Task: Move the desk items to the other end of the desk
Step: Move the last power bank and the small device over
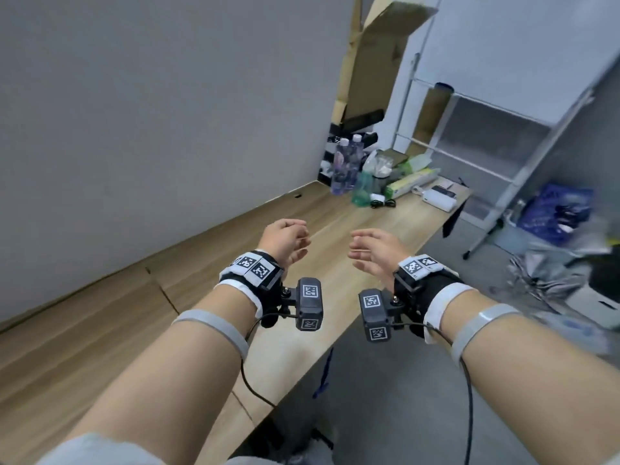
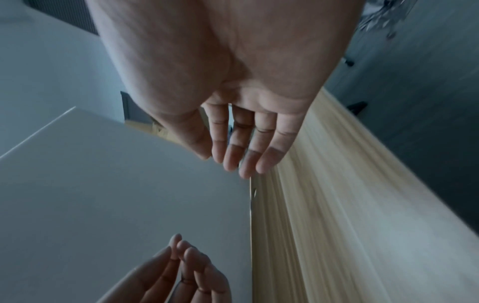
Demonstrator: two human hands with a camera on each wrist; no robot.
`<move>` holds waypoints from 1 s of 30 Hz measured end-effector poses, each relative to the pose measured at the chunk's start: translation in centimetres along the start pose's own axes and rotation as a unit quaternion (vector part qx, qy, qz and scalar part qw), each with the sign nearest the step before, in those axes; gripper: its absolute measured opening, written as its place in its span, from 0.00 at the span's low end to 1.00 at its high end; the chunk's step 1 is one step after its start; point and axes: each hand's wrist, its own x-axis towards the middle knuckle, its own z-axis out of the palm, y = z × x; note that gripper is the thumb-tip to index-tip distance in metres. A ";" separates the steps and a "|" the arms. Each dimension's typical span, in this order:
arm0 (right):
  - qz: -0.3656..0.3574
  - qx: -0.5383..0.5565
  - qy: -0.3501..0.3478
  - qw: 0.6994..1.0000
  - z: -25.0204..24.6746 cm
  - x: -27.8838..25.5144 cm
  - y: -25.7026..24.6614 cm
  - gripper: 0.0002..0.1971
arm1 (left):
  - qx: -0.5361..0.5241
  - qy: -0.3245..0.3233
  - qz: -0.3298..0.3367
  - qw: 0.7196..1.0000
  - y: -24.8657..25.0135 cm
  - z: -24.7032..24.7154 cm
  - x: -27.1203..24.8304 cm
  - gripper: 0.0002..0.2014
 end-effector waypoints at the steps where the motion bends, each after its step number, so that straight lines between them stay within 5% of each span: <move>1: 0.004 0.001 0.013 1.000 -1.8 0.8 0.0 0.06 | 0.005 -0.015 -0.006 1.000 -0.3 2.1 1.3 0.08; 9: 0.039 -0.017 0.120 0.992 -13.6 11.4 -1.3 0.11 | 0.024 -0.093 -0.062 0.993 -3.0 15.8 13.5 0.07; 16: 0.107 -0.077 0.123 0.984 -19.1 22.4 -4.8 0.13 | -0.007 -0.093 -0.098 0.991 -3.1 23.2 24.5 0.06; 30: 0.162 -0.190 0.133 0.959 -32.8 37.2 -5.3 0.09 | 0.063 -0.126 -0.171 0.975 -4.8 35.4 36.0 0.06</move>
